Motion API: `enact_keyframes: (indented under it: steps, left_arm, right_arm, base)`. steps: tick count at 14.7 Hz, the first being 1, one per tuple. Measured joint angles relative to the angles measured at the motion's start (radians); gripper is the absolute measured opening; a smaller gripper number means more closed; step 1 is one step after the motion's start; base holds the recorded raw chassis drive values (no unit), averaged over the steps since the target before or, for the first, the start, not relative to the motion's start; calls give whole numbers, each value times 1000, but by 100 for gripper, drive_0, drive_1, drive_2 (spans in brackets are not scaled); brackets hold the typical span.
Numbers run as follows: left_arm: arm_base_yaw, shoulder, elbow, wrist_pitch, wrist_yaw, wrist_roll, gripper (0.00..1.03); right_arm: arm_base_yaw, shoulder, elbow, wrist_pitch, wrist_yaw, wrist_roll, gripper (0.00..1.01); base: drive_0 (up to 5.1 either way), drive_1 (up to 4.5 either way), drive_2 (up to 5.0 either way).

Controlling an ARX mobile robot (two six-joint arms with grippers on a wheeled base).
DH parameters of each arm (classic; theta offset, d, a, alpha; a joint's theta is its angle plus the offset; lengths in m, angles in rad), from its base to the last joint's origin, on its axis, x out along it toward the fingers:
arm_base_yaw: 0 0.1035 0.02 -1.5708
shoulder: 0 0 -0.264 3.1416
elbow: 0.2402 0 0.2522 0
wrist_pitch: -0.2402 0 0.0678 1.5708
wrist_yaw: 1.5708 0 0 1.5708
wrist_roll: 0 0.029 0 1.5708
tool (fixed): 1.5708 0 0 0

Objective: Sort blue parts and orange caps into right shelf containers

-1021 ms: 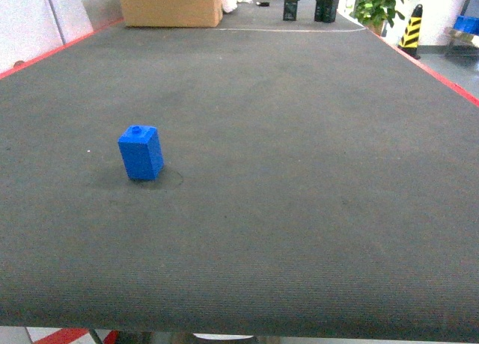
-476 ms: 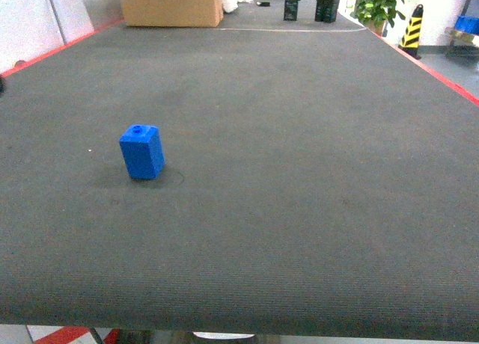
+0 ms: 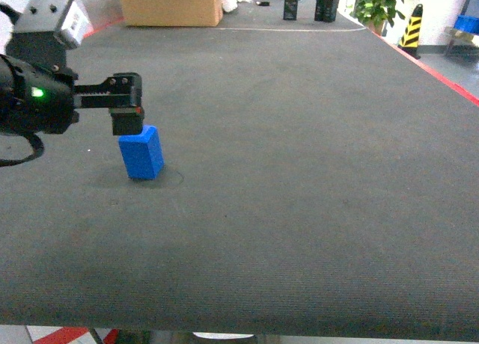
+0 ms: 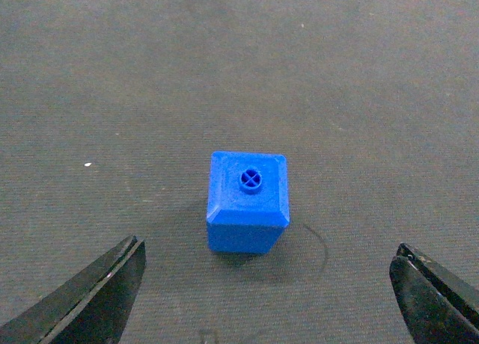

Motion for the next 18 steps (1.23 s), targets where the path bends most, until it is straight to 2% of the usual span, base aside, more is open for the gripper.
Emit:
enact_keyframes:
  steps: [3,9,11,13,15,18]
  left_arm:
    - [-10,116,135,-37,-3,-2,98]
    - [-16,320,338,-102,-49,2,98]
    - [-10,361,383,-126,-41,-5,98]
    - [-10,392,416,-146,-66,-11,98]
    - [-6,431,427,-158,-98,-12,79]
    - [9,423,373,-112,-87,-27,48]
  right_arm:
    - [0,0,0,0,0,0,44]
    - [0,0,0,0,0,0,44]
    - [0,0,0,0,0,0,44]
    - [0,0,0,0,0,0,44]
    - [0,0,0,0,0,0,44]
    - [0,0,0,0,0,0,44]
  base:
    - [0,0,0]
    - [0,0,0]
    - [0,0,0]
    - [0,0,0]
    - [0,0,0]
    - [0,0,0]
